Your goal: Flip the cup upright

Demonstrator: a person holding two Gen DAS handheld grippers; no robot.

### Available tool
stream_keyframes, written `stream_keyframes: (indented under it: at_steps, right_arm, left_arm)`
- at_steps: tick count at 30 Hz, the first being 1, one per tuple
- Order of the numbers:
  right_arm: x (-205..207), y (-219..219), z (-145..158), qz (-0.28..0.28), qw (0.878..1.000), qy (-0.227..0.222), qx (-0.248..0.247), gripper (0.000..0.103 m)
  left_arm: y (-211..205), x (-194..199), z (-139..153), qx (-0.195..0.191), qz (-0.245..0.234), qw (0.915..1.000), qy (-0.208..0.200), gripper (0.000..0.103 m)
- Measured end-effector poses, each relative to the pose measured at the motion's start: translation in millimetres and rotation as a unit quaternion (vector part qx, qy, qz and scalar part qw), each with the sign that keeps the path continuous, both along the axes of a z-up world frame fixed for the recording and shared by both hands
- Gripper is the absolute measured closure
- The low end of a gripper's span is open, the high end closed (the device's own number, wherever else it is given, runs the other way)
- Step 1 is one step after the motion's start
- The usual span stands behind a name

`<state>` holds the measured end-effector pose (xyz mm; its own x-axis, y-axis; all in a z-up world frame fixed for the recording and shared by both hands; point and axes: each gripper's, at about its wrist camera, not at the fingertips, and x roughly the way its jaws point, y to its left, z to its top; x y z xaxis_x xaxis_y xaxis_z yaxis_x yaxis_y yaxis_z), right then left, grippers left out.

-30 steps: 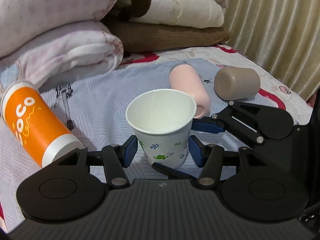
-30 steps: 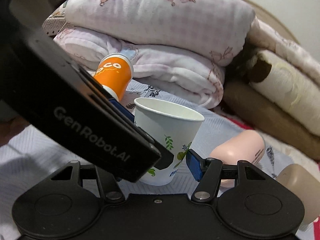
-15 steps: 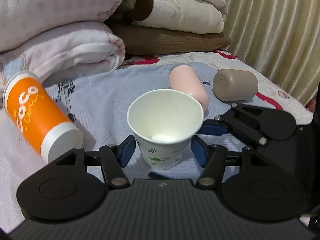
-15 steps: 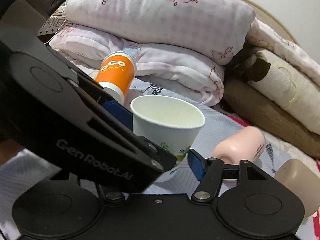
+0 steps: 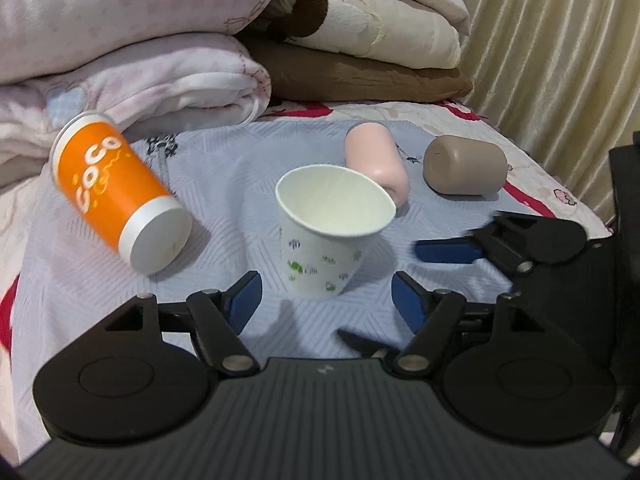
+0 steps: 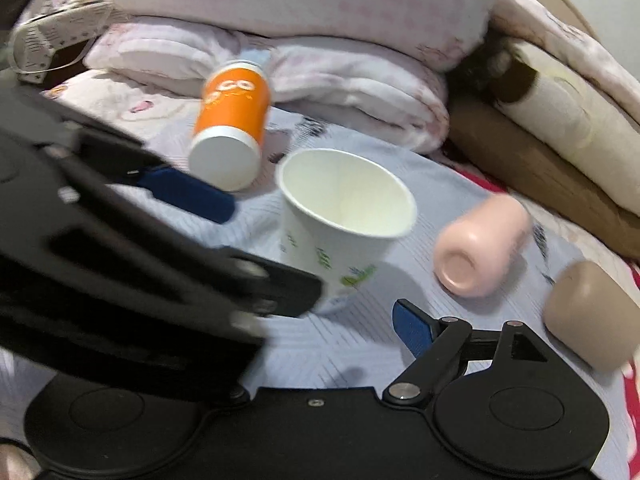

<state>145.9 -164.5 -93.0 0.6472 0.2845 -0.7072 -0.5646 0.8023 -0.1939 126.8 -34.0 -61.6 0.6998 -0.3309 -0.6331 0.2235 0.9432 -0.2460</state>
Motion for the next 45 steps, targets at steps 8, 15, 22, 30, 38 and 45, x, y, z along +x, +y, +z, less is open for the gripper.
stream_keyframes:
  at_steps: [8, 15, 22, 30, 38, 45]
  right_arm:
    - [-17.6, -29.8, 27.6, -0.109, 0.993, 0.050, 0.018, 0.016]
    - [-46.8, -69.9, 88.7, -0.157, 0.983, 0.031, 0.089, 0.016]
    - [-95.6, -91.5, 124.8, -0.173, 0.977, -0.003, 0.128, 0.016]
    - [-160.1, -96.1, 136.5, -0.179, 0.971, -0.043, 0.155, 0.015]
    - [-182.7, -93.2, 122.8, -0.231, 0.956, -0.093, 0.157, 0.000]
    - [-179.5, -80.6, 111.6, -0.251, 0.955, -0.089, 0.131, 0.000]
  left_arm:
    - [21.1, -27.2, 25.9, -0.035, 0.032, 0.9988, 0.013, 0.031]
    - [29.0, -56.5, 97.9, 0.003, 0.046, 0.9984, -0.033, 0.031]
    - [29.8, -94.6, 140.5, 0.044, 0.031, 0.9982, -0.026, 0.029]
    - [26.2, -128.0, 135.2, 0.053, 0.019, 0.9984, -0.012, 0.028]
    - [23.7, -145.8, 123.2, 0.060, 0.036, 0.9973, -0.020, 0.023]
    - [27.0, -151.1, 116.1, 0.053, 0.044, 0.9974, -0.021, 0.011]
